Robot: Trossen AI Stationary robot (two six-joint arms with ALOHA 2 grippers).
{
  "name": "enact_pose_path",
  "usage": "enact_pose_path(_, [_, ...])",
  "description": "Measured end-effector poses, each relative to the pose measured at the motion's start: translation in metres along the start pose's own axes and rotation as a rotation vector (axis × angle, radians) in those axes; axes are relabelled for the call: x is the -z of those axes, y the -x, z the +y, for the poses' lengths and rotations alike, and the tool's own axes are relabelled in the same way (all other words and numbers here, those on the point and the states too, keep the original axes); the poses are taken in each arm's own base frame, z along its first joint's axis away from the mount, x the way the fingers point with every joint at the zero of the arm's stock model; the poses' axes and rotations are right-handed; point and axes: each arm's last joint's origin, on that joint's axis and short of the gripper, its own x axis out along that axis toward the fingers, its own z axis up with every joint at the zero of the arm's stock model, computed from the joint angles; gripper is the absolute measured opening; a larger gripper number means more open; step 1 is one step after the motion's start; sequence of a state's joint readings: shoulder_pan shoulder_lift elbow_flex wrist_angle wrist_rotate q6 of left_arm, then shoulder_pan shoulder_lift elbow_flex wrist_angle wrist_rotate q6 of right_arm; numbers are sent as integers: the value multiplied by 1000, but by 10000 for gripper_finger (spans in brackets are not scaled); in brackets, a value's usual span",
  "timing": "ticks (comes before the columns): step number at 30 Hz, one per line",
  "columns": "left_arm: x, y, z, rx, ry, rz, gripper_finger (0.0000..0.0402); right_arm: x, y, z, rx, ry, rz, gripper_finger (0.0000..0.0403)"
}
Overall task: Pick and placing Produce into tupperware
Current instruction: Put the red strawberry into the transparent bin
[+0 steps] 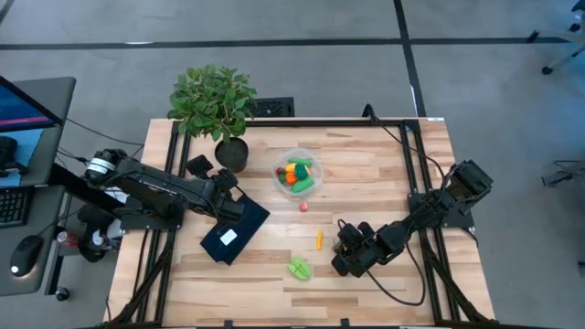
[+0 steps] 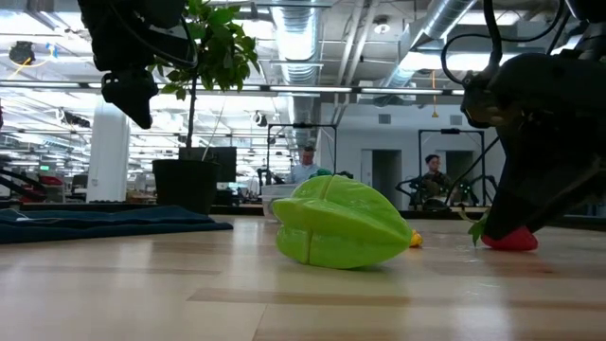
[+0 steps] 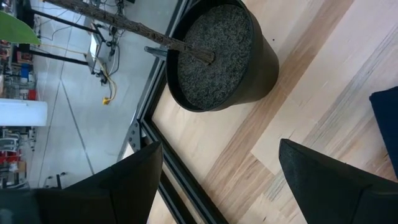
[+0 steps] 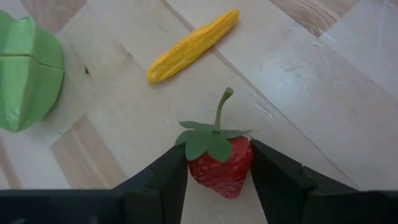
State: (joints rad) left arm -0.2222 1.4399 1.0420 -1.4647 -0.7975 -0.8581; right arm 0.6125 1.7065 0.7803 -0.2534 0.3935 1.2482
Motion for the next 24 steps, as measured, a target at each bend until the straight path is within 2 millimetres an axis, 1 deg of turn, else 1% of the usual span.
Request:
enact_pose_path(4, [0,0,0,0,0,0,310,0,0,0,-1,0,0,161])
enact_pose_path(12, [0,0,0,0,0,0,310,0,0,0,-1,0,0,141])
enact_pose_path(19, [0,0,0,0,0,0,310,0,0,0,-3,-1,-1,154])
enact_pose_path(24, [0,0,0,0,-1,0,310,0,0,1,-6,-2,-2,149])
